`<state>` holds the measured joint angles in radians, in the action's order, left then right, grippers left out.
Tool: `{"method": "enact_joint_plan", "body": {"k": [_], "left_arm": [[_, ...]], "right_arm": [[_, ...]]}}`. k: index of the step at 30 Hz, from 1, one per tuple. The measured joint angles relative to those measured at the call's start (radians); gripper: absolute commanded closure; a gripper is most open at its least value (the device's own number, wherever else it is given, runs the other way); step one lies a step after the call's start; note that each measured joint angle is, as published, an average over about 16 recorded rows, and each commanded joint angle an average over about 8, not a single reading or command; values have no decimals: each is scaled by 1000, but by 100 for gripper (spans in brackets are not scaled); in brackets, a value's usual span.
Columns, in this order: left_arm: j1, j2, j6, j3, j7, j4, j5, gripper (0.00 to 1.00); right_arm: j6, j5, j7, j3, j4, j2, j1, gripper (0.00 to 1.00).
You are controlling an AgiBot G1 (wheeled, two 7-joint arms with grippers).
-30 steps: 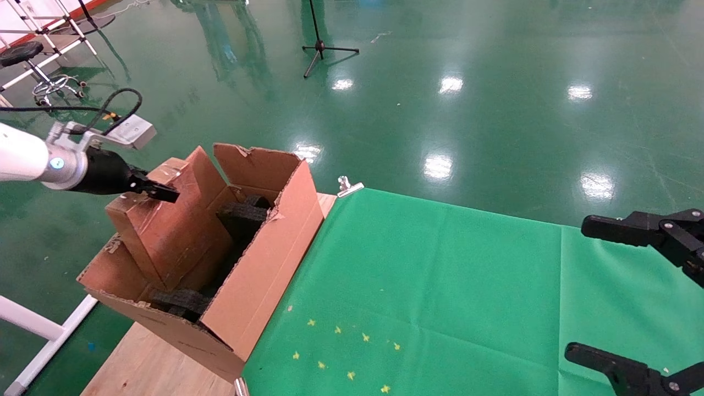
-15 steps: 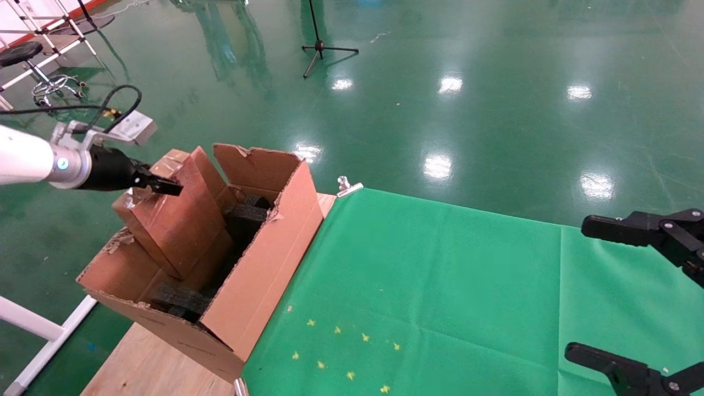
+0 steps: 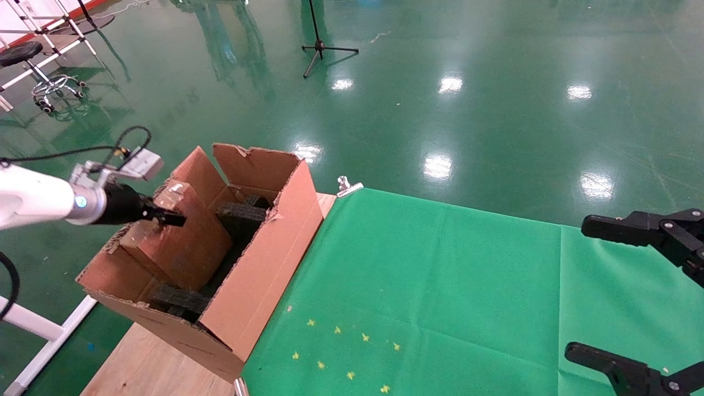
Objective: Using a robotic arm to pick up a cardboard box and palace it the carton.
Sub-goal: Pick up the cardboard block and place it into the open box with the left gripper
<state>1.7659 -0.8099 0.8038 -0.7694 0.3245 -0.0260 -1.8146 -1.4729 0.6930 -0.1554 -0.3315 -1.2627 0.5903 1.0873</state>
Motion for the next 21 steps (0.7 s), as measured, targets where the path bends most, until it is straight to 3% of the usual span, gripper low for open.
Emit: {"method": "enact_joint_plan", "body": {"k": [16, 17, 21], "left_arm": [[-85, -52, -46, -13, 56, -13, -20, 100], [-88, -54, -49, -14, 59, -13, -21, 95], [-98, -60, -57, -17, 69, -11, -24, 45]], "right_arm": [[0, 0, 0, 0, 0, 0, 0, 0], [0, 0, 0, 0, 0, 0, 0, 0], [0, 0, 0, 0, 0, 0, 0, 0]]}}
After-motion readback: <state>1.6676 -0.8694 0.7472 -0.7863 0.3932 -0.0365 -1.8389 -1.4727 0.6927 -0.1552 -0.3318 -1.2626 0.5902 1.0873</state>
